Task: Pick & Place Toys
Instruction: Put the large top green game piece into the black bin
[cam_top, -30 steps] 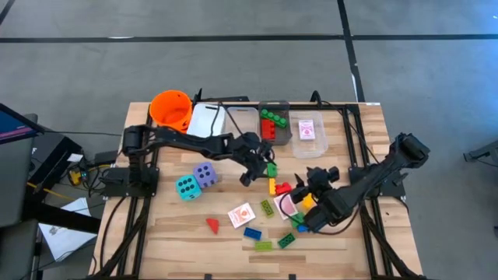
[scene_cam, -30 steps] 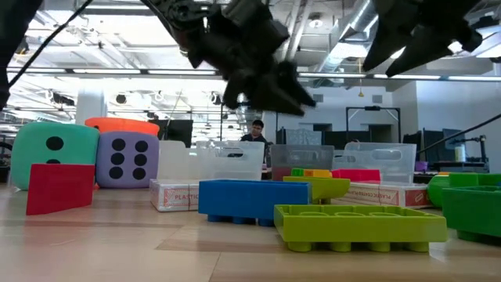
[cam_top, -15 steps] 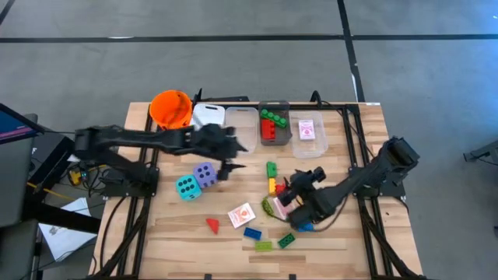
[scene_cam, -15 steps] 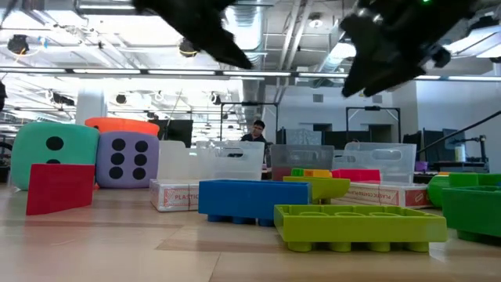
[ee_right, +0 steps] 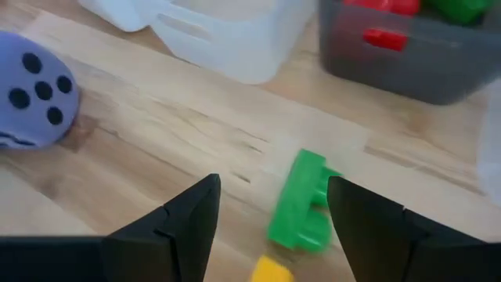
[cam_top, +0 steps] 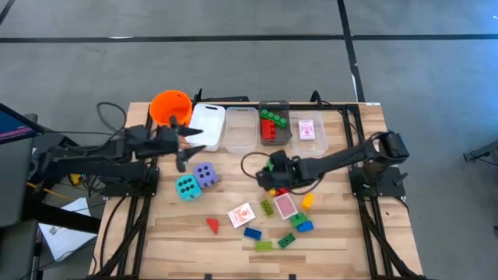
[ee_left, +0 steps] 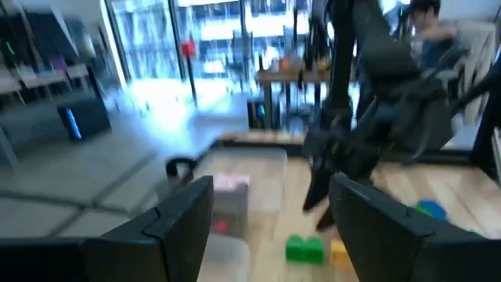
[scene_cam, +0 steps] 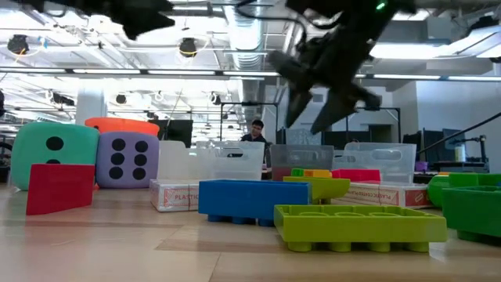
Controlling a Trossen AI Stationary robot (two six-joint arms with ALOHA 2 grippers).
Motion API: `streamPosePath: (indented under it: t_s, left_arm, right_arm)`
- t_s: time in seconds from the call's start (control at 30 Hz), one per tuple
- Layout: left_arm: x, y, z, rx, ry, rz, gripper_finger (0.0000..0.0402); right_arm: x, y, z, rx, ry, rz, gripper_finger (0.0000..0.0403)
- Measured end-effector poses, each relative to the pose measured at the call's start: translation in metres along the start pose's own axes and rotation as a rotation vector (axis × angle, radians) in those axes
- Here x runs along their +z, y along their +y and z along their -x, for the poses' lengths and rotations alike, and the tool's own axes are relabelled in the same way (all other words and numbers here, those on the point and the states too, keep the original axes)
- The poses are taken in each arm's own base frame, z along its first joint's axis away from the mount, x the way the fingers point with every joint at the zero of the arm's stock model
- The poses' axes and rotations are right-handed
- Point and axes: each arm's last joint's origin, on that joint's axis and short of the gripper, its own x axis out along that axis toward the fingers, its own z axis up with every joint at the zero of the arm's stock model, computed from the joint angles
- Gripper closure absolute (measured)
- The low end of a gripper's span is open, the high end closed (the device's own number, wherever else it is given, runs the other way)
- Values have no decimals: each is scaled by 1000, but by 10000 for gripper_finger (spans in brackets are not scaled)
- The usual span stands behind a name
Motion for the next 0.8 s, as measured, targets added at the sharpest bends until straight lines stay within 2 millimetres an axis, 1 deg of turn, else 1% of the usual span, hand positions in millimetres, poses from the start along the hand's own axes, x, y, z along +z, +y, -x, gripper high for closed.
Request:
streamPosePath:
  t_s: [0.1,0.17,0.3,0.4,0.5,0.67,0.8]
  left_arm:
    - [-4,3,17,12,-74,-28,160]
    - [-2,4,26,19,-133,-25,159]
    - [-3,6,34,22,-166,-20,159]
    - [-4,6,36,22,-168,-21,162]
    - [-5,5,34,21,-160,-23,164]
    - [-5,5,31,19,-154,-23,165]
    - [-7,4,26,17,-135,-27,165]
  right_arm:
    - [4,-4,-12,-40,5,-43,171]
    - [3,-8,-18,-81,15,-68,171]
    - [-2,-7,-27,-96,29,-93,171]
    - [-9,-6,-31,-97,59,-78,170]
    - [-10,-5,-29,-84,74,-65,163]
    - [-12,-3,-26,-73,79,-43,134]
    - [-13,-4,-27,-83,81,-33,104]
